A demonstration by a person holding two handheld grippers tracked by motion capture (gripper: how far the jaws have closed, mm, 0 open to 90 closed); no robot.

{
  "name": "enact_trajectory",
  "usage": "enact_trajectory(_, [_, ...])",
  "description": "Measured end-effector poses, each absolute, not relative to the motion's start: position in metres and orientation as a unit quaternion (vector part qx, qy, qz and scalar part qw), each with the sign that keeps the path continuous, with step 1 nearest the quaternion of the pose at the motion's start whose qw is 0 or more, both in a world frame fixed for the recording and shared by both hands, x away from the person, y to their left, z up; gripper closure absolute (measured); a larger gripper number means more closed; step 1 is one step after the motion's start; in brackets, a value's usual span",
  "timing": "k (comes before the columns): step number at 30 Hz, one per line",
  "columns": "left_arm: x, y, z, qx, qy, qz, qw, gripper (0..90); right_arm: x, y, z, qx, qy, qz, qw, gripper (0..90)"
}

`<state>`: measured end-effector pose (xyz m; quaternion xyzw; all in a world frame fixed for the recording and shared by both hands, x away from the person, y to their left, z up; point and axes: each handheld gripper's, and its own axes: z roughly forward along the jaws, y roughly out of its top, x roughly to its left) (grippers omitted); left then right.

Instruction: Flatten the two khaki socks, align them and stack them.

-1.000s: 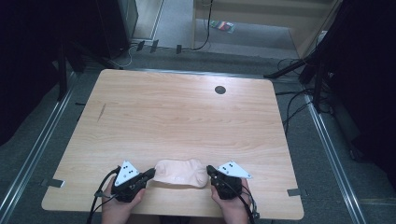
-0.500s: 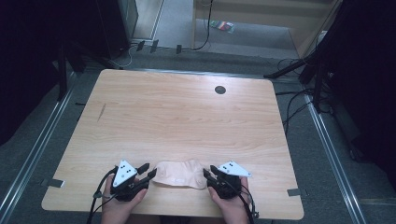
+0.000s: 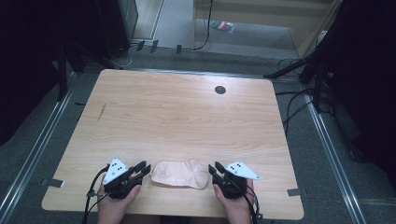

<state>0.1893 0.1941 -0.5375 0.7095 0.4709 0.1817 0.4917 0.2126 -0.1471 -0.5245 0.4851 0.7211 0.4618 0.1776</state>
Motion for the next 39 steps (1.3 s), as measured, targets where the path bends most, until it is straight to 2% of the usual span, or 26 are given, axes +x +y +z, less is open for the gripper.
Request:
enact_trajectory(5, [0.192,0.188,-0.542,0.719,0.469,0.165,0.487,75.9,0.215,-0.14,-0.532,0.48,0.736,0.452,0.155,70.2])
enact_trajectory(12, [0.196,0.186,-0.544,0.719,0.472,0.148,0.489,70.6,0.217,-0.137,-0.537,0.492,0.738,0.438,0.147,68.0])
enact_trajectory(16, [0.2,0.179,-0.546,0.73,0.467,0.149,0.476,74.7,0.218,-0.133,-0.54,0.494,0.743,0.428,0.141,74.5])
enact_trajectory(19, [0.203,0.178,-0.546,0.739,0.463,0.151,0.465,88.7,0.217,-0.128,-0.543,0.488,0.75,0.422,0.145,87.1])
enact_trajectory(27, [0.2,0.178,-0.537,0.742,0.448,0.185,0.463,89.9,0.213,-0.125,-0.536,0.47,0.746,0.439,0.175,88.4])
enact_trajectory(33, [0.201,0.177,-0.546,0.752,0.457,0.181,0.439,89.7,0.217,-0.123,-0.544,0.477,0.753,0.421,0.17,88.3])
enact_trajectory(39, [0.201,0.175,-0.549,0.755,0.456,0.19,0.431,89.5,0.218,-0.122,-0.54,0.472,0.743,0.438,0.186,88.2])
